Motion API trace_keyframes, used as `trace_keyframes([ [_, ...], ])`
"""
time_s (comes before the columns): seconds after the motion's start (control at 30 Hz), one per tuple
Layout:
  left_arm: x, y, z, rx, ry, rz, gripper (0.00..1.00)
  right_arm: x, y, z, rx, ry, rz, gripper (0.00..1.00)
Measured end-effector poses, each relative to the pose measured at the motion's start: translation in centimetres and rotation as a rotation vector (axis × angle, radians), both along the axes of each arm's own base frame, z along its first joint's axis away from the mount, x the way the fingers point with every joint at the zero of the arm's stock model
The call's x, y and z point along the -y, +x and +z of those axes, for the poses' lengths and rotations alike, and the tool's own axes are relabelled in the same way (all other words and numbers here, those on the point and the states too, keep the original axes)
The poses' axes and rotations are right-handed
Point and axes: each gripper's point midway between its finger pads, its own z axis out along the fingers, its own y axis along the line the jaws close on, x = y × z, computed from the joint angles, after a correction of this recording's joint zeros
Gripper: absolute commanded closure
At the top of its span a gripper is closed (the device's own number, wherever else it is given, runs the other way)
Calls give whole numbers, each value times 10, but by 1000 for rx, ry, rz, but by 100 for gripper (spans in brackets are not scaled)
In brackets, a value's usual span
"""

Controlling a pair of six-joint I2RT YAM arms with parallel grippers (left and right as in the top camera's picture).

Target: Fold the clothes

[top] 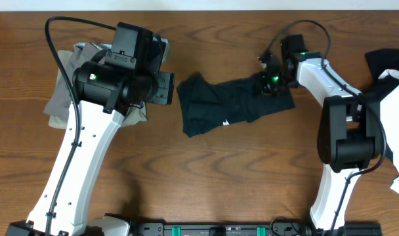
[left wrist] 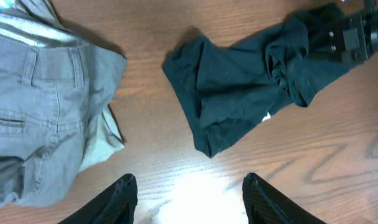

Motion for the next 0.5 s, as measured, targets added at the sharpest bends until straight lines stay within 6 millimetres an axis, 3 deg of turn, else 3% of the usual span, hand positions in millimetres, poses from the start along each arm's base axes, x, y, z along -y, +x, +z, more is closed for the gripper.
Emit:
trace_keyframes([
  [0.27, 0, -1, -25, -72, 23, 0, 43, -12, 16, 14, 98, 79, 43, 97],
  [0.5, 2, 5, -54, -154, 35, 30, 38, -38, 33, 45, 246, 270, 132, 94],
])
